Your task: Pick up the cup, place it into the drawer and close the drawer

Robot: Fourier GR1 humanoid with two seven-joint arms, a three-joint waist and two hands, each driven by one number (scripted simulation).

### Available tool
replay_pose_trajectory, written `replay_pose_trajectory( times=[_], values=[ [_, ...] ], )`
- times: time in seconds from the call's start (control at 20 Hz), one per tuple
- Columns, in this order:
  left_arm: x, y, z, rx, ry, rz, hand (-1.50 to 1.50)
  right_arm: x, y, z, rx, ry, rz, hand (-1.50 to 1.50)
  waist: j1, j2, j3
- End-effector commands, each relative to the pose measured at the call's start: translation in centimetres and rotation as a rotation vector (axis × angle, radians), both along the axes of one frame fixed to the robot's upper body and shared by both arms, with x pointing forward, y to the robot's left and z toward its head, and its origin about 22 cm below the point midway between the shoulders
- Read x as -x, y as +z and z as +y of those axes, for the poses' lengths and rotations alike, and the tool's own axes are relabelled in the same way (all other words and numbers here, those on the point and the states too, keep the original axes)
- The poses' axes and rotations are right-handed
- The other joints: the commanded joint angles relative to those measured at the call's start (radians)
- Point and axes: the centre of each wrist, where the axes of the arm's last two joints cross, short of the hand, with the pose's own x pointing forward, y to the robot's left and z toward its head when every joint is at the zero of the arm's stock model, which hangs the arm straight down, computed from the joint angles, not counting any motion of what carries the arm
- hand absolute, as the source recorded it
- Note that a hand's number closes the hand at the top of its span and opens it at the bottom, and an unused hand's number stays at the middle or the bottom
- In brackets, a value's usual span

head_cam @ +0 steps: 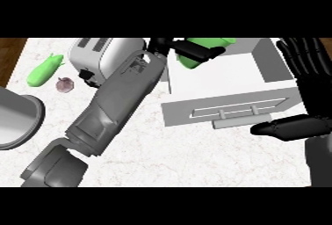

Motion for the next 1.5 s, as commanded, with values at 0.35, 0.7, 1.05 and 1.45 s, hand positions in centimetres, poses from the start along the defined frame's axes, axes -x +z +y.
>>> replay_pose_trajectory(
  times=[0.35, 0.7, 1.05, 1.45],
  values=[
    [0.3, -1.8, 0.2, -0.004, -0.042, 0.052, -1.50, -0.9, 0.9, 2.6, 0.008, 0.121, -0.032, -1.50, -0.066, 0.020, -0.001],
    [0.8, -2.5, 0.6, 0.221, -0.071, -0.007, -1.50, -0.6, 0.6, 5.5, 0.011, 0.487, -0.010, 1.50, -0.090, 0.021, -0.002],
    [0.6, -1.2, 0.3, 0.356, -0.020, -0.085, -1.50, -0.2, 0.0, 5.0, 0.389, 0.627, 0.168, 1.50, -0.030, 0.002, -0.003],
    [0.4, -2.9, 1.3, 0.395, 0.035, -0.066, -1.50, 1.2, -1.4, 4.5, 0.731, 0.405, 0.164, -1.50, 0.066, -0.012, -0.002]
  ],
)
